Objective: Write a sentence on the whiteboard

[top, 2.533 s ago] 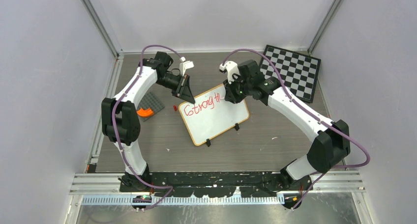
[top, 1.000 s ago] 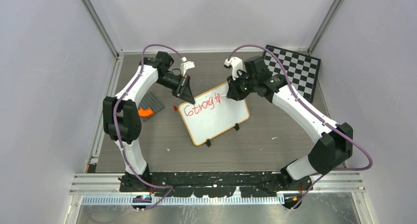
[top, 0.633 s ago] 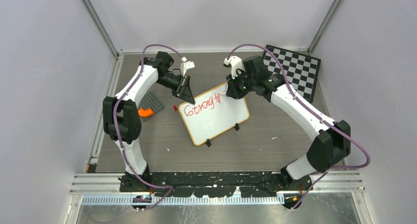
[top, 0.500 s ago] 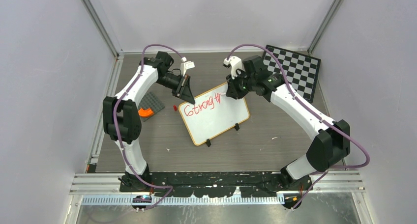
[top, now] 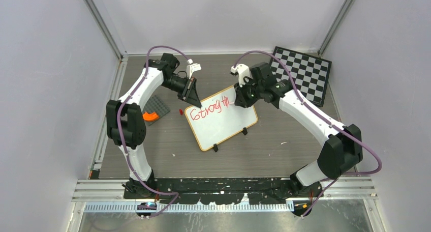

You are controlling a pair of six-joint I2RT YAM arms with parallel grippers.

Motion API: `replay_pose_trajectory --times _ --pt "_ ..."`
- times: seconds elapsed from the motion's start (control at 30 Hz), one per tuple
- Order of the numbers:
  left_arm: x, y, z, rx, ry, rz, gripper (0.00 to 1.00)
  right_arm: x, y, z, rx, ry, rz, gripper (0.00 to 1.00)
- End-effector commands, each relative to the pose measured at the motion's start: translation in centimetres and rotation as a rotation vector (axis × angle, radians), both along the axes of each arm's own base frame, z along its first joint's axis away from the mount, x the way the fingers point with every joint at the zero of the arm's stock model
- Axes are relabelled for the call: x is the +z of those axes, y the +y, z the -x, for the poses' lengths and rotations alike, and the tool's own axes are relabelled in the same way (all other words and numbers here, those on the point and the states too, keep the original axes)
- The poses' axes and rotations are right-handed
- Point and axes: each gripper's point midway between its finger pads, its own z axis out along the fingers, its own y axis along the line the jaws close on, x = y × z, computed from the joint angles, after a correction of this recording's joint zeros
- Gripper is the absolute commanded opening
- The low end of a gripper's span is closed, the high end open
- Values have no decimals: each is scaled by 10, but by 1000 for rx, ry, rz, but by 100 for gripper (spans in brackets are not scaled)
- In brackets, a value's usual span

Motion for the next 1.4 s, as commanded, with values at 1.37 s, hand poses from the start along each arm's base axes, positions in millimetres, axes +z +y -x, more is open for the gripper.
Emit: replay_pose_trajectory --times 1.37 --pt "-6 3 2 -6 8 -43 0 30 1 -19 -30 -104 -4 0"
